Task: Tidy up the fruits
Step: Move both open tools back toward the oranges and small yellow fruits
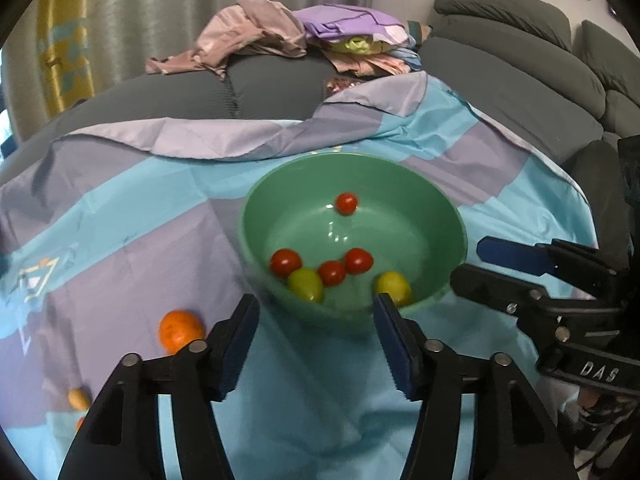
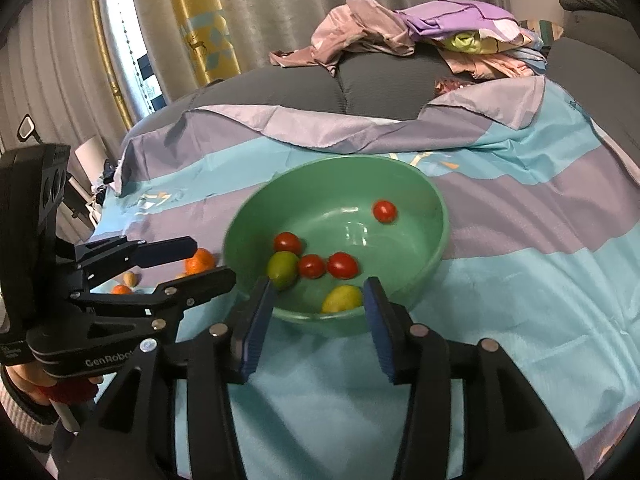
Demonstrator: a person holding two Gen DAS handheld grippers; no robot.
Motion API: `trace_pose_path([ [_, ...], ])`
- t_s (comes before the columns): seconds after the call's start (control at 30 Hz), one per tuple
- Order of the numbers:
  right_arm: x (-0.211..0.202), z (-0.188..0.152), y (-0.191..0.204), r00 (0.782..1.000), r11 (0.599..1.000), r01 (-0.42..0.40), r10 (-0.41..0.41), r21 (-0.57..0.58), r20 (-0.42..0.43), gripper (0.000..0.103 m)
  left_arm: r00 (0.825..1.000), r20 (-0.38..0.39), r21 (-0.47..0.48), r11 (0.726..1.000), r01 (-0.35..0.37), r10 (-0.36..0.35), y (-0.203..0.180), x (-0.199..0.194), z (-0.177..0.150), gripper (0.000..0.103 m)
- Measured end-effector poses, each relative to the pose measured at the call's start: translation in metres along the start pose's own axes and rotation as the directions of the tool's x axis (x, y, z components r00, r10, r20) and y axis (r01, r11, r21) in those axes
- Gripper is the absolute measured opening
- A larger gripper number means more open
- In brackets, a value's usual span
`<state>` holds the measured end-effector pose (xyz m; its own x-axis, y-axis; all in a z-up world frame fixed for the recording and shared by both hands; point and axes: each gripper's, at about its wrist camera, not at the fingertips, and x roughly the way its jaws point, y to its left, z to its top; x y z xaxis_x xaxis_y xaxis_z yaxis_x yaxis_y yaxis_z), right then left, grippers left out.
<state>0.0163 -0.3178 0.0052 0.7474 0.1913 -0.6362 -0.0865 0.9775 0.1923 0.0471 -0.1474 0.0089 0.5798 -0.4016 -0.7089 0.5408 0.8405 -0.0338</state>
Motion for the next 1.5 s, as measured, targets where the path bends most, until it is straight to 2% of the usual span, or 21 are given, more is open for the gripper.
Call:
trace_pose_path([
  [0.23, -0.013, -0.01, 0.015, 0.999, 1.0, -0.029, 0.029, -0.007, -0.015, 0.051, 0.999, 0.014, -0.046, 0.998, -0.042, 0.042, 0.014, -0.036, -0.028, 0.065],
  [0.47, -0.016, -0.021, 0.034, 0.997, 0.998, -0.062, 0.06, -0.033, -0.051, 0.051, 0.993, -0.038, -0.14, 0.983, -0.115, 0.11, 0.047, -0.06, -0.076, 0.065],
  [0.7, -0.006, -0.033, 0.056, 0.99, 0.993, -0.094, 0.086, -0.076, -0.111, 0.052, 0.985, -0.086, -0.275, 0.947, -0.166, 0.148, 0.092, -0.09, -0.127, 0.065],
  [0.9, 0.008, -0.04, 0.078, 0.98, 0.986, -0.126, 0.107, -0.11, -0.165, 0.052, 0.982, -0.106, -0.388, 0.902, -0.188, 0.159, 0.123, -0.111, -0.161, 0.065],
  [1.07, 0.019, -0.043, 0.099, 0.971, 0.977, -0.155, 0.124, -0.145, -0.204, 0.052, 0.982, -0.087, -0.431, 0.882, -0.19, 0.169, 0.134, -0.123, -0.172, 0.065],
  [1.27, 0.031, -0.046, 0.131, 0.961, 0.963, -0.193, 0.147, -0.188, -0.234, 0.052, 0.981, -0.071, -0.445, 0.875, -0.191, 0.178, 0.141, -0.126, -0.178, 0.065],
  [1.5, 0.042, -0.039, 0.147, 0.961, 0.959, -0.189, 0.137, -0.211, -0.24, 0.052, 0.979, -0.034, -0.459, 0.867, -0.193, 0.2, 0.153, -0.128, -0.171, 0.065],
])
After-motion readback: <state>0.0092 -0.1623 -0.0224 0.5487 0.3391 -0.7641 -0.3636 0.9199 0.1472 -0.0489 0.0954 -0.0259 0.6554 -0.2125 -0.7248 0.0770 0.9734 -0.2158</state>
